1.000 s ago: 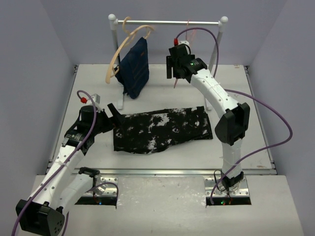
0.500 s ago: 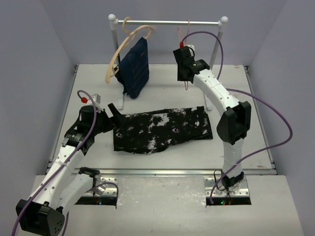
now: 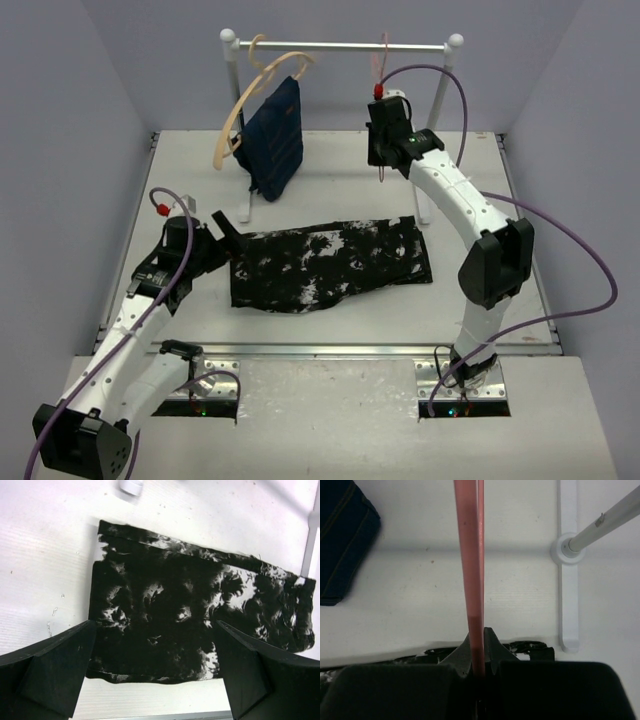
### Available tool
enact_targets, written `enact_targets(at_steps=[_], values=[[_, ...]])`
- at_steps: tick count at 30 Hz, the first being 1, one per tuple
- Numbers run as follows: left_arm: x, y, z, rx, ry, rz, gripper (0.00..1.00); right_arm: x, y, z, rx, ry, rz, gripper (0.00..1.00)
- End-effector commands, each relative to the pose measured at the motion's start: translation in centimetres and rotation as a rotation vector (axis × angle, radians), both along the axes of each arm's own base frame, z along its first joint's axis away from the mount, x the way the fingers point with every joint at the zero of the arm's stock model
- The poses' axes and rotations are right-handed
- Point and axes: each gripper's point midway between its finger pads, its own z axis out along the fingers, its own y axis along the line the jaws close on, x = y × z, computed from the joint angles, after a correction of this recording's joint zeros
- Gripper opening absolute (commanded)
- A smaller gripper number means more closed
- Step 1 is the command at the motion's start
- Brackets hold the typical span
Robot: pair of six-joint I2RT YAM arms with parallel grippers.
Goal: Place the trousers on the hanger
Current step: Pick up the hanger from the clothesline, then place the trousers on the hanger.
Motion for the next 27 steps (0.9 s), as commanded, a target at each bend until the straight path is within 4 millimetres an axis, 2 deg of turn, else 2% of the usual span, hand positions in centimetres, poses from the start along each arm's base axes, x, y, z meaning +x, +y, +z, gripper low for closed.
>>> enact_targets(at_steps=[1,5,7,8,11,13,15,19,21,23,25,27], values=[[-0.9,0.9,-3.3,-0.041,0.117,0.135,1.00,-0.2,1.0,8.0,0.085,-0.213,0.097,0.00],[-1.5,0.0,-5.2,-0.080,0.155,0.106,1.00,-0.5,1.0,9.3,0.078,-0.236,0.132,0.00],[-1.9,-0.3,-6.2,-0.093,0.181,0.097,1.00,-1.3,1.4,9.2,0.093,-0.217,0.161,0.00],[-2.2,-0.4,-6.9,-0.101,0.203,0.099,1.00,-1.9,1.6,9.2,0.107,-0.200,0.178,0.00],[-2.5,-1.5,-8.4,-0.147,0.250,0.071,1.00,-4.7,1.6,7.0,0.148,-0.118,0.197,0.00],[-3.0,-2.2,-9.9,-0.170,0.275,0.035,1.00,-7.4,1.4,7.4,0.187,-0.125,0.234,0.00],[-3.4,-2.6,-11.3,-0.187,0.303,0.026,1.00,-10.1,1.0,4.7,0.206,-0.078,0.251,0.00],[-3.8,-2.7,-13.2,-0.189,0.332,0.016,0.96,-15.1,1.4,1.7,0.283,-0.037,0.308,0.00],[-3.9,-2.7,-13.7,-0.183,0.334,0.011,0.93,-16.6,2.1,0.7,0.311,-0.034,0.337,0.00],[-4.1,-2.6,-14.2,-0.177,0.336,0.007,0.85,-18.8,3.1,-2.4,0.335,0.024,0.377,0.00],[-4.2,-2.8,-14.6,-0.180,0.338,-0.008,0.71,-20.2,4.8,-3.4,0.406,0.015,0.427,0.00],[-4.3,-3.1,-14.8,-0.189,0.340,-0.021,0.58,-21.7,5.7,-6.1,0.450,0.049,0.437,0.00]])
